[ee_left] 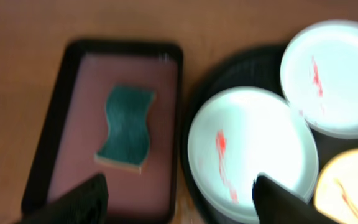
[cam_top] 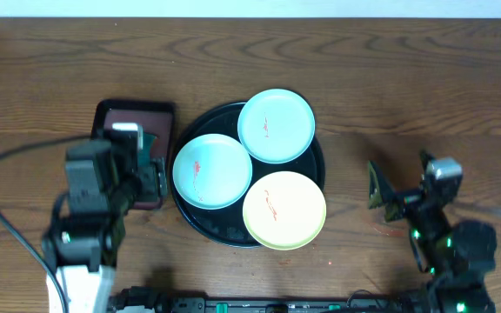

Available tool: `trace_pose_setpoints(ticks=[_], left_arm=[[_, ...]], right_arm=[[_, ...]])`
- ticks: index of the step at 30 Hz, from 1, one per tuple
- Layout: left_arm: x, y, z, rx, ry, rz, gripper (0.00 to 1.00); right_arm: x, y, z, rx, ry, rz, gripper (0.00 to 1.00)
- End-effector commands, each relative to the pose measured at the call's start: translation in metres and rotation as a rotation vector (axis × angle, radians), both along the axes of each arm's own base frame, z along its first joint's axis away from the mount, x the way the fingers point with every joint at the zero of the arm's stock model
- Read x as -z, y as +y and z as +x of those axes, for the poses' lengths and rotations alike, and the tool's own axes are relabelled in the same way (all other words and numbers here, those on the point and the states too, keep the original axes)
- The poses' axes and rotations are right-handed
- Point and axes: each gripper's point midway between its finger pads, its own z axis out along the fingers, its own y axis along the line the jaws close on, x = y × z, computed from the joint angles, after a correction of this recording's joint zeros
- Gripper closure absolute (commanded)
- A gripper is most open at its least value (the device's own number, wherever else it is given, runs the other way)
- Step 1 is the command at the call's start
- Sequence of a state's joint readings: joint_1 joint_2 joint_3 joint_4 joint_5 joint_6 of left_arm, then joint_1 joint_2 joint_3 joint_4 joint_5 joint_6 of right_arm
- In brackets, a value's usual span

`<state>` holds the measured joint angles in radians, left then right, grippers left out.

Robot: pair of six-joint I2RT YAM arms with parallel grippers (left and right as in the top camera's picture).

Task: Clean dirty plates on tray and stack at the side
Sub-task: 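Move left gripper to the sponge and right gripper to the top green plate rim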

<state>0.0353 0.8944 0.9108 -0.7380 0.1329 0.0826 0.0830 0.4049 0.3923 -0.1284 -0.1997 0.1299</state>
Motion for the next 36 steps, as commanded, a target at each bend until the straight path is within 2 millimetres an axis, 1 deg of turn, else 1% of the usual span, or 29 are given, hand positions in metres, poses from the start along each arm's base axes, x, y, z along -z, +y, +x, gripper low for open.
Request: trace_pose_setpoints(ticks=[1,5,8,11,14,16,19,21,22,24,25,26,32,36], left_arm=[[-0.022,-0.003,0.013,0.01,0.056,-0.016,0.25],[-0.02,-0.004,0.017,0.014,0.178,-0.026,0.25],[-0.012,-0.013,0.019,0.043,0.257,-0.069,0.25],[-0.003,-0.025,0.022,0.082,0.301,-0.128,0.25],[0.005,-0.028,0.027,0.093,0.328,-0.149,0.25],[0.01,-0.028,0.028,0.091,0.346,-0.15,0.25],[0.016,-0.028,0.03,0.09,0.366,-0.152,0.25],[0.018,-0.028,0.031,0.089,0.375,-0.153,0.25],[0.019,-0.028,0.031,0.089,0.376,-0.153,0.05],[0.019,-0.028,0.031,0.089,0.377,-0.152,0.05],[0.019,-0.028,0.031,0.09,0.375,-0.152,0.05],[0.018,-0.028,0.032,0.09,0.371,-0.152,0.05],[0.015,-0.028,0.039,0.091,0.34,-0.149,0.05],[0.013,-0.028,0.044,0.093,0.317,-0.148,0.05]], right_arm=[[-0.007,0.014,0.017,-0.07,0.101,0.019,0.01],[-0.004,0.025,0.04,-0.119,0.244,0.025,0.01],[0.002,0.03,0.054,-0.139,0.37,0.028,0.01],[0.015,0.032,0.066,-0.139,0.525,0.024,0.01],[0.028,0.032,0.075,-0.135,0.652,0.023,0.01],[0.036,0.034,0.083,-0.14,0.69,0.026,0.01],[0.046,0.038,0.099,-0.153,0.69,0.032,0.01],[0.051,0.043,0.111,-0.158,0.692,0.074,0.01],[0.051,0.048,0.116,-0.167,0.694,0.121,0.01],[0.049,0.063,0.12,-0.241,0.688,0.181,0.01],[0.05,0.076,0.12,-0.295,0.691,0.2,0.06],[0.053,0.082,0.12,-0.302,0.705,0.206,0.08],[0.079,0.124,0.114,-0.304,0.789,0.156,0.06],[0.085,0.158,0.111,-0.32,0.849,0.119,0.13]])
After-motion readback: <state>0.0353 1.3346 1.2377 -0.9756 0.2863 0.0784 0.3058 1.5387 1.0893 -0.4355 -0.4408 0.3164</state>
